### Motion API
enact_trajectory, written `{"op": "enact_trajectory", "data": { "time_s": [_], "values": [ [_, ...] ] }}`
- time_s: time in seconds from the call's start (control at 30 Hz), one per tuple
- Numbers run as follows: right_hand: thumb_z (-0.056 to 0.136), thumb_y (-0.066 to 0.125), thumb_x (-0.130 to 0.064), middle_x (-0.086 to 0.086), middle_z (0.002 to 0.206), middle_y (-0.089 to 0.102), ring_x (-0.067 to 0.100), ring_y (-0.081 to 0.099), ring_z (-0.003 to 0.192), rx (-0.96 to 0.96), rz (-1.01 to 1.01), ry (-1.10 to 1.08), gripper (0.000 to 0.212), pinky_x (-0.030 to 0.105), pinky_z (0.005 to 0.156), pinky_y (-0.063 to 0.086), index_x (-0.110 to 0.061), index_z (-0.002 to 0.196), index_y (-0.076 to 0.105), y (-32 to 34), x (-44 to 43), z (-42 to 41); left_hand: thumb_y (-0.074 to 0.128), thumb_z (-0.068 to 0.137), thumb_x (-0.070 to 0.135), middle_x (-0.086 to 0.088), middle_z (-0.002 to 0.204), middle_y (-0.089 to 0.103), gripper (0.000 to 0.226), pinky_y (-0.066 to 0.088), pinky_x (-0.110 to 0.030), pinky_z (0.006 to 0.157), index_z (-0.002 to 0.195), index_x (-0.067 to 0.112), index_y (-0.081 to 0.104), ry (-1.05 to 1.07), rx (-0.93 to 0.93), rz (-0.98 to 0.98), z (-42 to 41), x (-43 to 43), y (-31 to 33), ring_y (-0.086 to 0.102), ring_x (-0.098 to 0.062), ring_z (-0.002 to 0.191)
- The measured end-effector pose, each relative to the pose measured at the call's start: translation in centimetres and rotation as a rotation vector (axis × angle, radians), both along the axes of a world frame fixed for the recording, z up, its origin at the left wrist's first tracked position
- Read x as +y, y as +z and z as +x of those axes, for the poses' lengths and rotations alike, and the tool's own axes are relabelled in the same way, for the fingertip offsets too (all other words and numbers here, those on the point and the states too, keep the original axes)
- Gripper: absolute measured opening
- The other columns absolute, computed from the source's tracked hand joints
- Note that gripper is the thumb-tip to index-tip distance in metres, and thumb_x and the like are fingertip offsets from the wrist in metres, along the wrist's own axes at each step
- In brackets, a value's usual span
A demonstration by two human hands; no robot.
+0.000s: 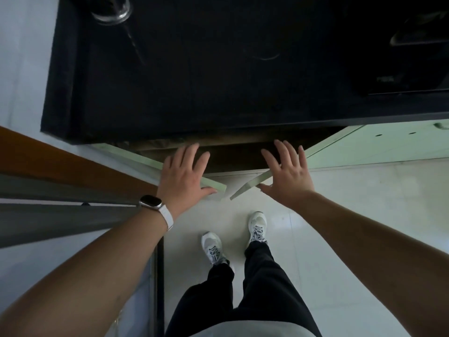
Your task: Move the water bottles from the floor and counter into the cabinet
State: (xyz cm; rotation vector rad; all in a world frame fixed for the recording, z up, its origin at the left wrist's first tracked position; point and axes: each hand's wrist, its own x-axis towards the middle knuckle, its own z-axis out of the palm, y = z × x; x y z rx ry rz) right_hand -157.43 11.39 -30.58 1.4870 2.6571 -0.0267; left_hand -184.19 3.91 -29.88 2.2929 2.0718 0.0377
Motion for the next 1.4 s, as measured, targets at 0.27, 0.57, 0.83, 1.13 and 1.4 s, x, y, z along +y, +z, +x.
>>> {"op": "enact_trajectory", "data": {
  "time_s": [0.27, 0.57, 0.83, 1.13, 1.4],
  "values": [
    [0.074, 0.064, -0.071, 0.013, 0.161, 0.011, 0.035, 0.006, 0.148, -0.023, -0.012, 0.05, 0.108, 0.058, 0.118, 0.005, -0.021, 0.154, 0.011, 0.9, 5.1, -2.5, 0.059, 0.07, 0.081, -0.014, 0.165, 0.003, 0.117, 0.008, -0.054, 0.121, 0.158, 0.019, 0.012, 0.009, 0.043, -0.115, -0.4, 3.7, 0.2, 0.001, -0.035, 0.152],
    [0.076, 0.074, -0.047, 0.016, 0.139, 0.045, 0.038, 0.041, 0.129, 0.1, 0.089, 0.026, 0.079, 0.056, 0.112, 0.025, -0.014, 0.141, 0.043, 0.7, 7.6, -3.9, 0.075, 0.071, 0.063, -0.019, 0.143, 0.045, 0.096, 0.033, -0.06, 0.109, 0.145, 0.012, 0.041, 0.067, 0.016, 0.022, 0.4, 6.1, -0.3, 0.039, -0.041, 0.133],
    [0.075, 0.074, -0.022, 0.015, 0.123, 0.056, 0.036, 0.05, 0.109, 0.233, 0.28, 0.037, 0.053, 0.05, 0.098, 0.035, -0.014, 0.125, 0.058, -1.0, 8.7, -3.8, 0.07, 0.084, 0.022, -0.016, 0.121, 0.055, 0.048, 0.039, -0.052, 0.091, 0.13, 0.013, 0.057, 0.144, 0.014, 0.243, 0.8, 7.5, -1.4, 0.047, -0.037, 0.11],
    [0.084, 0.063, -0.037, 0.014, 0.135, 0.05, 0.035, 0.046, 0.122, 0.149, 0.052, 0.047, 0.057, 0.051, 0.108, 0.031, -0.015, 0.135, 0.051, 1.6, 8.2, -3.6, 0.068, 0.081, 0.011, -0.014, 0.119, 0.056, 0.05, 0.042, -0.05, 0.087, 0.13, 0.013, 0.058, 0.165, -0.022, 0.145, 1.2, 7.8, 0.6, 0.05, -0.037, 0.108],
    [0.094, 0.044, -0.05, 0.008, 0.149, 0.039, 0.028, 0.033, 0.137, 0.068, -0.024, 0.032, 0.056, 0.048, 0.117, 0.018, -0.021, 0.141, 0.042, 7.2, 6.2, -3.1, 0.066, 0.086, 0.025, -0.011, 0.135, 0.055, 0.052, 0.039, -0.052, 0.106, 0.136, 0.016, 0.055, 0.104, -0.059, 0.032, 1.2, 4.8, 5.8, 0.049, -0.033, 0.125]
  ]
}}
